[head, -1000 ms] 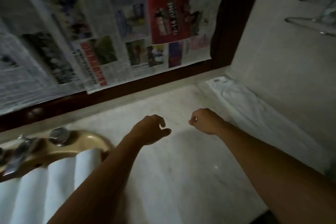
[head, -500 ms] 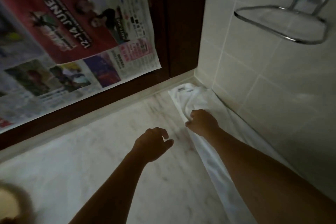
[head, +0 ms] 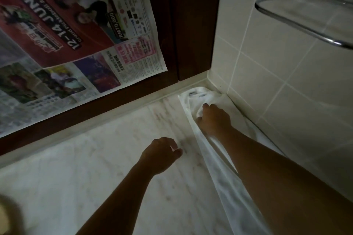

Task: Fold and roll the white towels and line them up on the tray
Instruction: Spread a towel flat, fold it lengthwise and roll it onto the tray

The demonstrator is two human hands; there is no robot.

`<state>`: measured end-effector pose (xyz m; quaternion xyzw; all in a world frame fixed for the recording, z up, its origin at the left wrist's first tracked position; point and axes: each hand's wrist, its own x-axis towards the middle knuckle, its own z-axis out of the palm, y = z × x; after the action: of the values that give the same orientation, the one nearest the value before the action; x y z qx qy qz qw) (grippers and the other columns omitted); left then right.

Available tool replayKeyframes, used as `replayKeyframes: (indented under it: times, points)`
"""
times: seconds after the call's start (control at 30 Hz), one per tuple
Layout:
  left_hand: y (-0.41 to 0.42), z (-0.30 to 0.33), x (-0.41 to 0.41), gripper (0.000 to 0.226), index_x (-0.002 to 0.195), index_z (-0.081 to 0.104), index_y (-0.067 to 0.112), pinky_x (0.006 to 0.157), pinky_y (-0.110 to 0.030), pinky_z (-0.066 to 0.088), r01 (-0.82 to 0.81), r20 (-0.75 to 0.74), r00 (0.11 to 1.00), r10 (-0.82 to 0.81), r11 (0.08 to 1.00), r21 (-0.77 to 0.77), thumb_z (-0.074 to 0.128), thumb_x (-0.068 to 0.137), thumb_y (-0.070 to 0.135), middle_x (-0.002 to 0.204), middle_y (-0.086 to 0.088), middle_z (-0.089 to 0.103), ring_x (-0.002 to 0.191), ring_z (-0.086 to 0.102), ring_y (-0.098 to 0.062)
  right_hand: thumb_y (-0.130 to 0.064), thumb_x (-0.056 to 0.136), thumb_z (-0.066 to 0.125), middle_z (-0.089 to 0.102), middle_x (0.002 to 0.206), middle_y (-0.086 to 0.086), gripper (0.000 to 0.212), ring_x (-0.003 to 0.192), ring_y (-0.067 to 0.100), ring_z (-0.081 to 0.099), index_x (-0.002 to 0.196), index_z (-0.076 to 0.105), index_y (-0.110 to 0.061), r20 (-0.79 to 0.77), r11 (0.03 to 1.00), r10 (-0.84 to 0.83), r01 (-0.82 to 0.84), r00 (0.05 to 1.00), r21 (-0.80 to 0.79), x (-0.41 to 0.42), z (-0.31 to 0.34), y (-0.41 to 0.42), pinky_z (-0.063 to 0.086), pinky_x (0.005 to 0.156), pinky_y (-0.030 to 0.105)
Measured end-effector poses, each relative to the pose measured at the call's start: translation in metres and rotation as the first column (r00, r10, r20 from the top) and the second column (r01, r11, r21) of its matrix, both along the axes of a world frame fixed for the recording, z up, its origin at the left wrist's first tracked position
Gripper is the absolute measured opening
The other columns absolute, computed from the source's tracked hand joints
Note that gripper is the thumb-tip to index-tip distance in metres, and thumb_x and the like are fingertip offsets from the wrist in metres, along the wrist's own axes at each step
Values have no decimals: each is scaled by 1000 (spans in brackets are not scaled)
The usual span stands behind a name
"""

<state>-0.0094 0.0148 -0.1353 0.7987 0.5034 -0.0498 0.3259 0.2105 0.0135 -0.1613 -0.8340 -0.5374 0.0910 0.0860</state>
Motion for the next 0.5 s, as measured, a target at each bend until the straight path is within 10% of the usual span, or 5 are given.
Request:
replayKeyframes:
  times: [0.5]
  points:
    - [-23, 54, -3, 26, 109, 73, 16, 89, -33, 56, -186, 335, 930, 150, 980, 76, 69, 92, 36, 104, 1, 73, 96, 68, -14, -26, 97, 46, 60, 93, 9, 27, 87, 27, 60, 105, 58, -3, -511, 873, -201, 389, 836, 293, -27, 130, -17, 37, 68, 31]
